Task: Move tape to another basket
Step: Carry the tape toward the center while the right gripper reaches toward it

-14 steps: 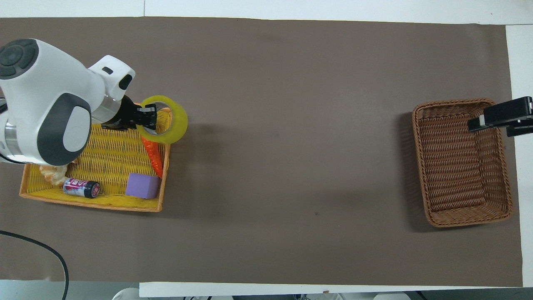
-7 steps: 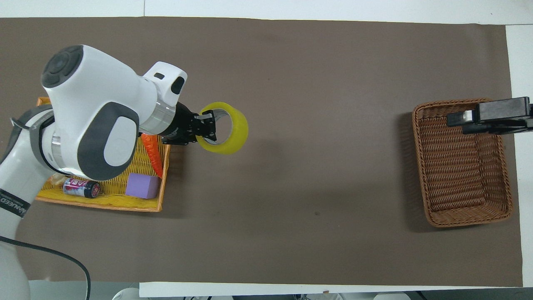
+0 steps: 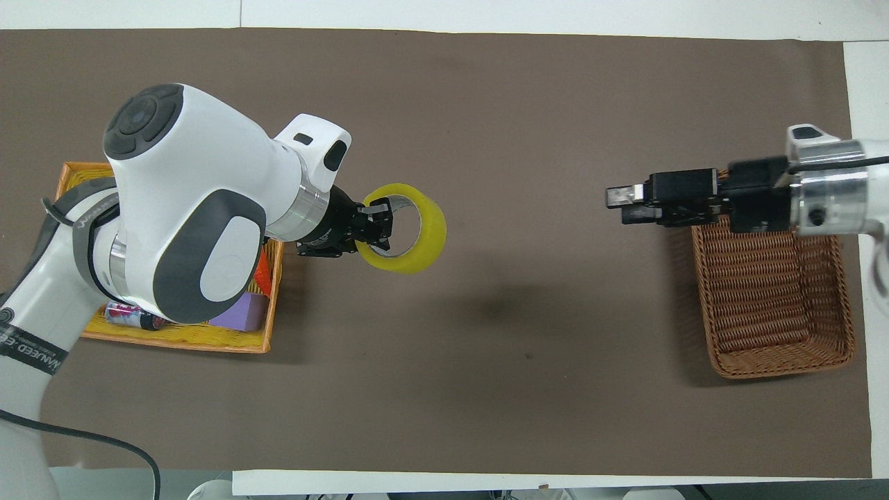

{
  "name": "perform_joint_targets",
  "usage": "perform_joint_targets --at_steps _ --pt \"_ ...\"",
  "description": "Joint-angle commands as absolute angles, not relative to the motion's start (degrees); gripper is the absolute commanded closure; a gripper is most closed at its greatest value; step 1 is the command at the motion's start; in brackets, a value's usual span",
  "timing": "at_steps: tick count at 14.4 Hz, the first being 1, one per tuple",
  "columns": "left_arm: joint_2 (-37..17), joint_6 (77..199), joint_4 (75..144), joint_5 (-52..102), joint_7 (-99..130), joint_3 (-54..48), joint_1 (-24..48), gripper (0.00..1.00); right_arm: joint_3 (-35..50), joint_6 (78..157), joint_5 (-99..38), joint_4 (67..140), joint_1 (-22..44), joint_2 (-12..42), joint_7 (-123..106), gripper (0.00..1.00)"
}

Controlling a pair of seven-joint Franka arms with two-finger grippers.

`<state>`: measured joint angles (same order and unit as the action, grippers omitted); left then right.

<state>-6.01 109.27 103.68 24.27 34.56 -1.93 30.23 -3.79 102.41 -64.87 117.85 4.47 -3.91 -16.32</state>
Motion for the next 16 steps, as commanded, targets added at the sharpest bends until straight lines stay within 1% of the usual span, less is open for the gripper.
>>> perform_joint_targets --at_steps 1,4,6,9,10,12,15,16 --pt "-4.84 107.32 103.01 24.87 35.07 -1.58 29.88 1.0 -3.96 106.16 -70.3 120.76 8.51 -2.56 -17.84 0.0" --pt "-4.48 106.79 103.54 24.52 35.16 -1.58 29.79 1.0 -3.96 109.15 -76.88 120.67 12.9 -0.27 -17.84 0.0" --pt "-4.39 106.79 103.45 24.52 35.24 -1.58 29.88 1.0 -3.96 113.53 -78.31 120.76 16.42 0.0 -17.14 0.0" --pt "-4.04 106.79 103.45 24.52 35.24 -1.58 29.88 1.0 -3.96 116.97 -81.47 120.59 20.73 2.37 -17.23 0.0" --pt "-3.96 106.35 103.53 24.52 35.24 -1.58 29.8 1.0 -3.87 118.81 -82.34 120.41 21.79 2.55 -16.97 0.0" --pt "-3.6 105.38 103.54 24.43 36.2 -1.5 29.79 1.0 -3.87 119.88 -83.58 120.32 23.55 2.64 -17.05 0.0" --pt "-3.25 105.56 103.54 24.52 36.39 -1.49 29.71 1.0 -3.52 120.32 -85.6 120.24 23.73 2.64 -16.79 0.0" --pt "-3.16 105.47 103.54 24.52 36.39 -1.49 29.71 1.0 -3.43 122.5 -85.78 120.15 25.56 2.72 -16.61 0.0"
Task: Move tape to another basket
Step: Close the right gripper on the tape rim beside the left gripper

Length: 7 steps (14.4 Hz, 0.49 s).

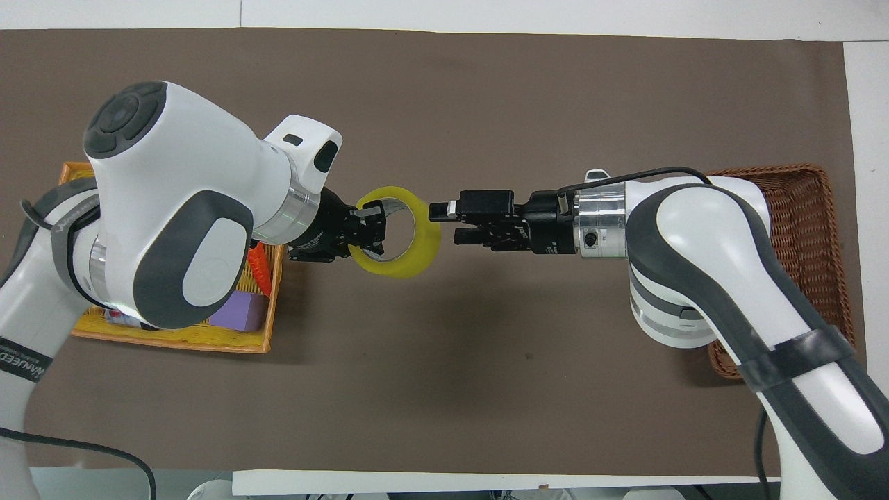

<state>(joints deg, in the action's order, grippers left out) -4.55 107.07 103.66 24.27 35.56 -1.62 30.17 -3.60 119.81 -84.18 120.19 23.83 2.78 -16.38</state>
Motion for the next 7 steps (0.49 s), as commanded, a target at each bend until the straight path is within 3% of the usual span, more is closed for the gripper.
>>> perform_joint_targets --at_steps 1,7 --pt "-3.08 105.47 103.62 24.52 36.39 -1.49 29.71 1.0 -3.43 124.78 -86.48 120.06 27.4 3.07 -16.44 0.0" --pt "-2.9 105.64 103.71 24.43 36.3 -1.49 29.71 1.0 -3.51 126.74 -87.54 119.97 29.09 3.16 -16.17 0.0"
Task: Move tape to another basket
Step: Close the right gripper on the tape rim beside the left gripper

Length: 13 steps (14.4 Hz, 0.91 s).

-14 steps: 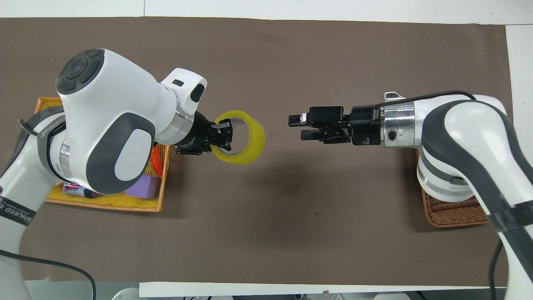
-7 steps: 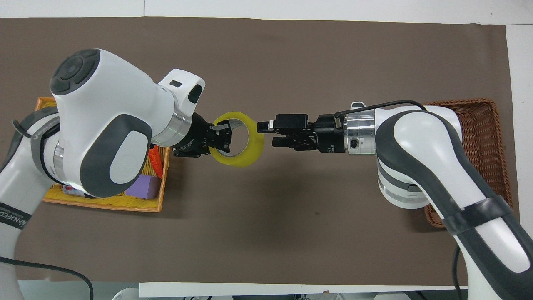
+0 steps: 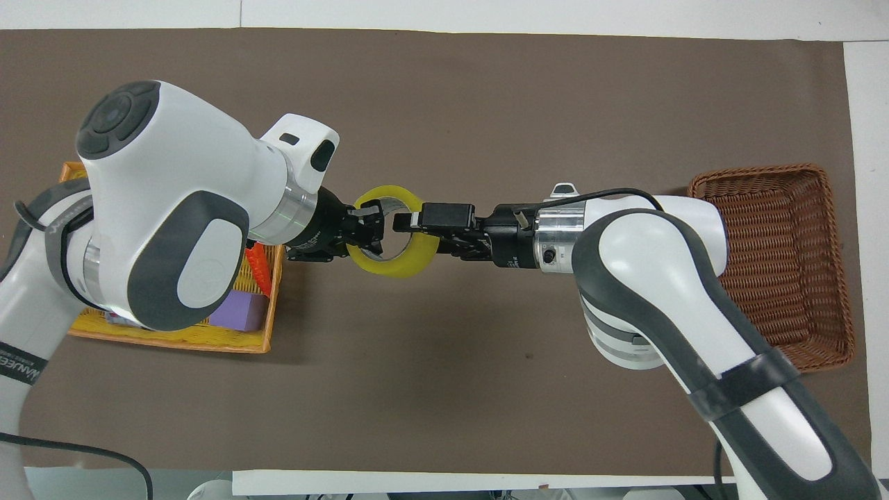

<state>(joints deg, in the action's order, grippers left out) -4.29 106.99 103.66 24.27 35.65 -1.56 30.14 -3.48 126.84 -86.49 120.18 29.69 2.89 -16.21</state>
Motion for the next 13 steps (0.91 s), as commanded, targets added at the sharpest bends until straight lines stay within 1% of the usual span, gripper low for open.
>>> perform_joint_targets --at_steps 1,3,5,7,9,10,11,12,13 --pt "-2.9 105.82 103.71 24.43 36.3 -1.49 29.62 1.0 -3.52 126.74 -87.54 119.97 29.18 3.16 -16.26 0.0" --pt "-2.9 105.73 103.71 24.43 36.3 -1.41 29.62 1.0 -3.52 126.74 -87.45 119.97 29.09 3.16 -16.17 0.03" --pt "-2.9 105.73 103.8 24.43 36.3 -1.41 29.62 1.0 -3.52 126.91 -87.01 119.97 29.0 3.16 -16.26 0.07" --pt "-2.9 105.91 103.8 24.43 36.21 -1.41 29.62 1.0 -3.52 126.83 -87.01 119.97 29.0 3.16 -16.35 0.14" --pt "-2.9 105.56 103.89 24.43 36.39 -1.41 29.62 1.0 -3.52 127.09 -87.01 119.97 29.26 3.16 -16.61 0.24" --pt "-2.81 105.64 104.41 24.43 36.39 -1.41 29.62 1.0 -3.52 127.26 -86.92 120.06 29.35 3.16 -16.61 0.38" --pt "-2.64 105.56 104.5 24.43 36.3 -1.41 29.62 1.0 -3.52 127.27 -87.01 120.23 29.36 3.08 -16.52 0.6" --pt "-2.55 105.47 104.5 24.43 36.39 -1.32 29.62 1.0 -3.52 127.0 -86.92 120.15 29.44 3.08 -16.35 0.86" --pt "-2.64 105.64 104.5 24.43 36.39 -1.32 29.62 1.0 -3.52 126.91 -86.92 120.15 29.36 3.08 -16.26 0.97"
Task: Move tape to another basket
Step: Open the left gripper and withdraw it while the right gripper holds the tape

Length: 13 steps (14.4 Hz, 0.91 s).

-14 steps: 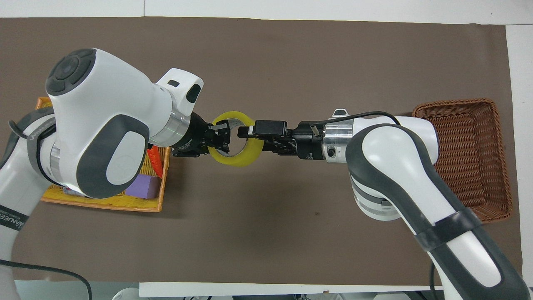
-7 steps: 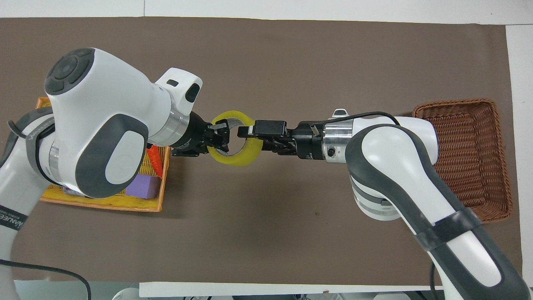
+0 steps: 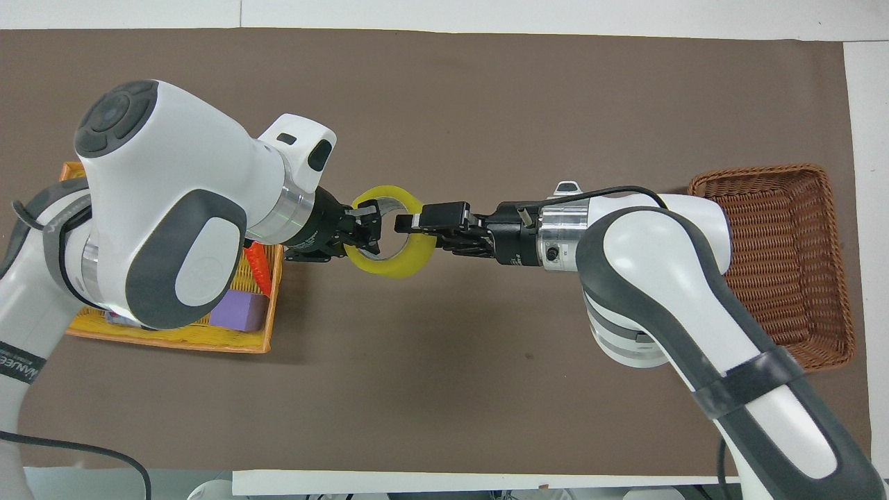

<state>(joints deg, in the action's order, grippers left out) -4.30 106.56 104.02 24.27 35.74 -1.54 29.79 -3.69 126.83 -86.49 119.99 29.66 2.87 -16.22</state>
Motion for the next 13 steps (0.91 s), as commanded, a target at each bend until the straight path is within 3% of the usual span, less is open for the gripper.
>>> perform_joint_targets --at_steps 1,2,3,4,5,9,13 --pt "-2.55 105.47 104.59 24.43 36.39 -1.32 29.62 0.96 -3.52 126.83 -86.84 120.15 29.27 3.08 -16.26 1.0" --pt "-2.55 105.47 104.59 24.52 36.39 -1.32 29.62 0.87 -3.52 126.83 -86.84 120.15 29.27 3.16 -16.35 1.0" --pt "-2.64 105.56 104.33 24.52 36.39 -1.23 29.53 0.53 -3.52 126.74 -86.84 120.06 29.09 3.16 -16.35 1.0" --pt "-2.81 105.73 103.89 24.43 36.47 -1.23 29.53 0.07 -3.52 126.56 -86.84 120.06 28.92 3.08 -16.43 1.0" --pt "-2.55 105.38 103.45 24.35 36.82 -1.06 29.53 0.0 -3.52 126.48 -86.84 120.06 28.83 3.08 -16.44 1.0" --pt "1.92 99.34 101.17 23.56 38.24 -1.05 24.72 0.0 -3.69 125.6 -85.79 120.15 28.13 2.73 -16.61 1.0" --pt "2.63 91.86 98.17 11.36 28.7 -1.05 16.29 0.01 -3.78 115.0 -74.03 119.88 16.04 1.58 -16.96 1.0"
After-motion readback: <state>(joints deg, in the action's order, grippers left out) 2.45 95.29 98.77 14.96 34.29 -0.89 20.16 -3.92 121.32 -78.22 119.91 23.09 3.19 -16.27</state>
